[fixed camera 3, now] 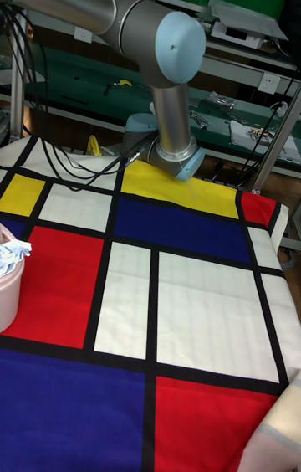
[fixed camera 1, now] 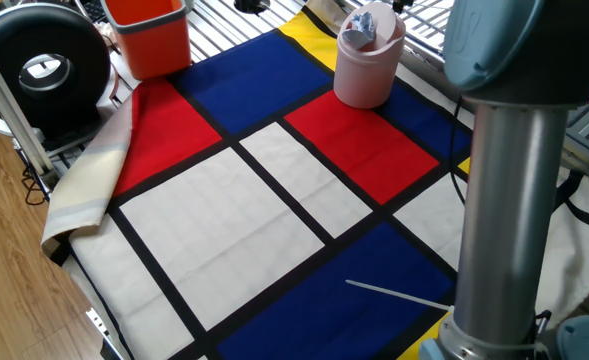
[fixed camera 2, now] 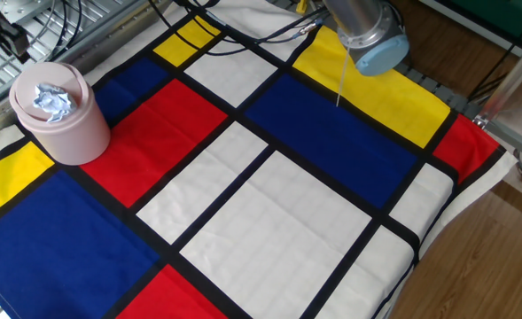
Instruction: Put the garbage in the trash can
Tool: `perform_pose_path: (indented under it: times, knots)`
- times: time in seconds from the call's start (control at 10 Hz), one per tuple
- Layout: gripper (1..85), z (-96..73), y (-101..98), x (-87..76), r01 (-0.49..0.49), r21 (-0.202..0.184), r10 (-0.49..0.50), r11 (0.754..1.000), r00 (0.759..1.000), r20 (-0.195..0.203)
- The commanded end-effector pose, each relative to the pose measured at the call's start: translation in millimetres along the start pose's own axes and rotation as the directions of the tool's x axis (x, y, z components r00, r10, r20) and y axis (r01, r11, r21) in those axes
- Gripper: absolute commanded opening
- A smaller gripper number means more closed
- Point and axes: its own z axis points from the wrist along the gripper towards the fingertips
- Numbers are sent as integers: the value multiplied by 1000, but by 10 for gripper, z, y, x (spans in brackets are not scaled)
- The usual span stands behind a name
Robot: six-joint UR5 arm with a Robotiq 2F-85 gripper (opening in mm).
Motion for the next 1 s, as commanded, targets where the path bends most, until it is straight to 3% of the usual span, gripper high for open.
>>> perform_pose_path:
  times: [0.0, 0.3, 0.5, 0.9]
  knots:
    - [277, -231, 103, -69, 0, 7, 0, 1000, 1000, 12]
    - [200, -331, 379, -212, -29, 11, 29, 1000, 999, 15]
    - [37, -410, 656, -320, -90, 6, 90, 996, 996, 13]
    - [10, -412, 1067, -464, -122, -16, 122, 992, 992, 16]
